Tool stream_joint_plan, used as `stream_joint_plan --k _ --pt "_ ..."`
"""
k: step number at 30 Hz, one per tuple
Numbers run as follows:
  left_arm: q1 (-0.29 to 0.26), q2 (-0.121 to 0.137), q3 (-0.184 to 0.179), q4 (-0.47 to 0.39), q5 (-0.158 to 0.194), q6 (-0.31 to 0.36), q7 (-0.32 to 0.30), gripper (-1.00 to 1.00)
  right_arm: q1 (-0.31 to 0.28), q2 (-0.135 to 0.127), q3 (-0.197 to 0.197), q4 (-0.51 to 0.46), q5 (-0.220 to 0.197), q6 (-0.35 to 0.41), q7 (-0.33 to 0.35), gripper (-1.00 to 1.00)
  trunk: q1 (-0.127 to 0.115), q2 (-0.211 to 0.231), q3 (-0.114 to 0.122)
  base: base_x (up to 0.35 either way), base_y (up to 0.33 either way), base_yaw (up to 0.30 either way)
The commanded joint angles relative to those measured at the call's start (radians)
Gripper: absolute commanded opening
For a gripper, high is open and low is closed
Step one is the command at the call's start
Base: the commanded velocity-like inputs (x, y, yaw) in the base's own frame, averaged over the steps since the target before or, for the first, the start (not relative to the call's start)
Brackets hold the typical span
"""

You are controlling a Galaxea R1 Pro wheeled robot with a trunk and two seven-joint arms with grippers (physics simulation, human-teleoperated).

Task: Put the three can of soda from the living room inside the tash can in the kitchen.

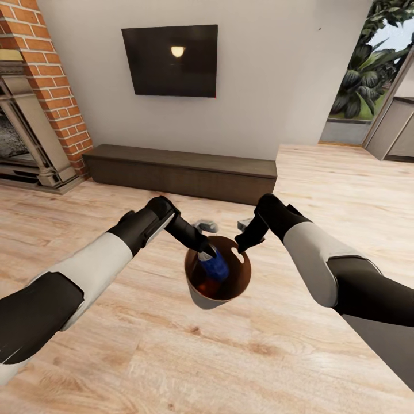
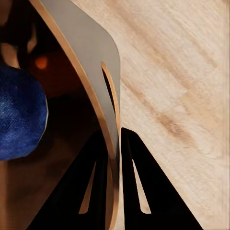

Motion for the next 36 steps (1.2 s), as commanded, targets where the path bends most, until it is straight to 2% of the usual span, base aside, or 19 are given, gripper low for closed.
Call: stream_joint_plan --k 1,10,20,21,36 --pt "0.003 0.000 -0.004 0.022 -0.040 0.000 0.013 -1.00 -0.001 0.001 -0.022 0.000 -0.065 0.031 0.009 -1.00 0.000 0.000 0.000 0.000 0.000 0.000" --pt "0.017 -0.005 -0.005 0.029 -0.042 0.000 0.068 -1.00 -0.001 0.008 -0.026 0.000 -0.065 0.031 0.009 -1.00 0.000 0.000 0.000 0.000 0.000 0.000" --pt "0.038 -0.006 -0.005 0.023 -0.042 0.000 0.082 -1.00 -0.001 0.009 -0.027 0.000 -0.065 0.031 0.009 -1.00 0.000 0.000 0.000 0.000 0.000 0.000" --pt "0.038 -0.006 -0.005 0.023 -0.041 0.000 0.083 1.00 -0.001 0.009 -0.027 0.000 -0.065 0.031 0.009 -1.00 0.000 0.000 0.000 0.000 0.000 0.000" --pt "0.039 -0.001 -0.004 0.022 -0.040 0.000 0.085 1.00 -0.001 0.007 -0.028 0.000 -0.064 0.031 0.009 -1.00 0.000 0.000 0.000 0.000 0.000 0.000"
